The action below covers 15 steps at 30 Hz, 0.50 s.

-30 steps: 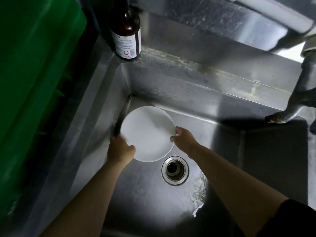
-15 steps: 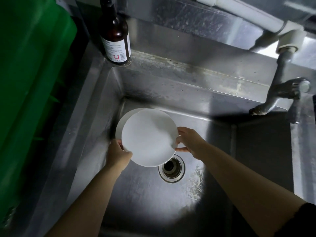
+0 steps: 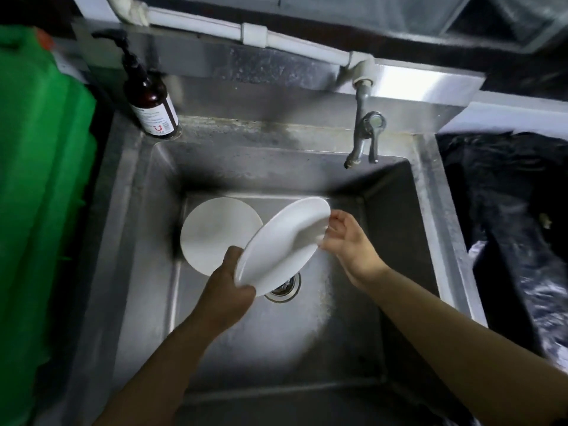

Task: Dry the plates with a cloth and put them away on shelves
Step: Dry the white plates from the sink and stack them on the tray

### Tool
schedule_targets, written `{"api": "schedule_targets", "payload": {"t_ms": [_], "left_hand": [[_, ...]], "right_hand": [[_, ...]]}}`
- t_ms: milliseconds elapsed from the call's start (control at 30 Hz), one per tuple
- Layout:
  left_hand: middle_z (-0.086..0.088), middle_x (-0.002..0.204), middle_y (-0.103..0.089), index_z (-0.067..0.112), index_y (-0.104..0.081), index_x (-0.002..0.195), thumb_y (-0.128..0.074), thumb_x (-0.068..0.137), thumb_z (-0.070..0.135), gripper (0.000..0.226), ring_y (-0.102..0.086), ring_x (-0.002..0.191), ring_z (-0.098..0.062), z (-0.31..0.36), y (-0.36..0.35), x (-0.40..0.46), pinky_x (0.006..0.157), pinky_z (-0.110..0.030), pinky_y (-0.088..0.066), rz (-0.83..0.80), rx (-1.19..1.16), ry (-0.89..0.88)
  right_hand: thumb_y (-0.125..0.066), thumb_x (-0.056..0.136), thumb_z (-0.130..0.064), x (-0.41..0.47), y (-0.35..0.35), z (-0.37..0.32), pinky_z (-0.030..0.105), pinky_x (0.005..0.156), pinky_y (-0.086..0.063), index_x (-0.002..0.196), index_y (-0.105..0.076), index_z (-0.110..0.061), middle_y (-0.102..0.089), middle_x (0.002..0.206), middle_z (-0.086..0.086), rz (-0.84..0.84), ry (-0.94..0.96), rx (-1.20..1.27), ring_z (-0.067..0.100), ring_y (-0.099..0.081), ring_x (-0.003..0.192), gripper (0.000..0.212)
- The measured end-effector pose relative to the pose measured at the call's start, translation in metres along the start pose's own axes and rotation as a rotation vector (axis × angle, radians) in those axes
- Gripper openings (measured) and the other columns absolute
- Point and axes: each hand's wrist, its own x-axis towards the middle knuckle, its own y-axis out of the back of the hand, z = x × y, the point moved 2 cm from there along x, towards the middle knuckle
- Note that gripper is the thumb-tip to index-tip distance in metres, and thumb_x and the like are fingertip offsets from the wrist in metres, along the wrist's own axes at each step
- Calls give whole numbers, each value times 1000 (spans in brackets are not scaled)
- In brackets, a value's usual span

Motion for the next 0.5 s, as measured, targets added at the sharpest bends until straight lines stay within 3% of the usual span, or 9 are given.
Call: {"api": "schedule_targets", "payload": {"t_ms": [67, 133, 267, 400, 500], "left_hand": [[20, 100, -49, 50, -35, 125, -58, 84, -3, 71, -47, 91, -5, 12, -7, -14, 67, -15, -44, -38, 49, -48], [9, 108, -49, 34, -39, 140, -57, 86, -1, 66, -45, 99, -12, 21, -14, -29, 78, -22, -42, -68, 113, -76], [9, 107, -53, 21, -48, 138, -57, 84, -3, 60, -49, 100, -13, 32, -22, -57, 76, -21, -44, -62, 140, -101], [7, 110, -58, 22, -48, 138, -53, 81, -5, 63, -57, 106, -21, 35, -32, -82, 79, -24, -44, -35, 189, -125], [3, 113, -61, 22, -48, 137, -53, 82, -3, 61, -58, 105, -22, 32, -43, -96, 74, -24, -43, -17, 203, -69]], "right_hand": [[-69, 68, 3, -16, 9, -2, 26, 86, -52, 121, -47, -16, -60, 125, 10, 18, 9, 11, 23, -59, 116, 60], [-70, 71, 6, -30, 18, -3, 24, 85, -53, 125, -45, -14, -59, 128, 9, 24, 14, 1, 22, -57, 121, 63], [-62, 84, 11, -60, 33, -8, 18, 88, -51, 132, -42, -16, -53, 138, 2, -16, 33, -94, 16, -51, 129, 59], [-65, 88, -3, -91, 52, 4, 26, 111, -33, 149, -34, -19, -40, 151, -3, -14, 6, -355, 12, -36, 141, 70], [-61, 94, -18, -123, 75, 20, 24, 113, -28, 152, -27, -27, -33, 156, -8, 8, -10, -614, 12, -33, 142, 67]]}}
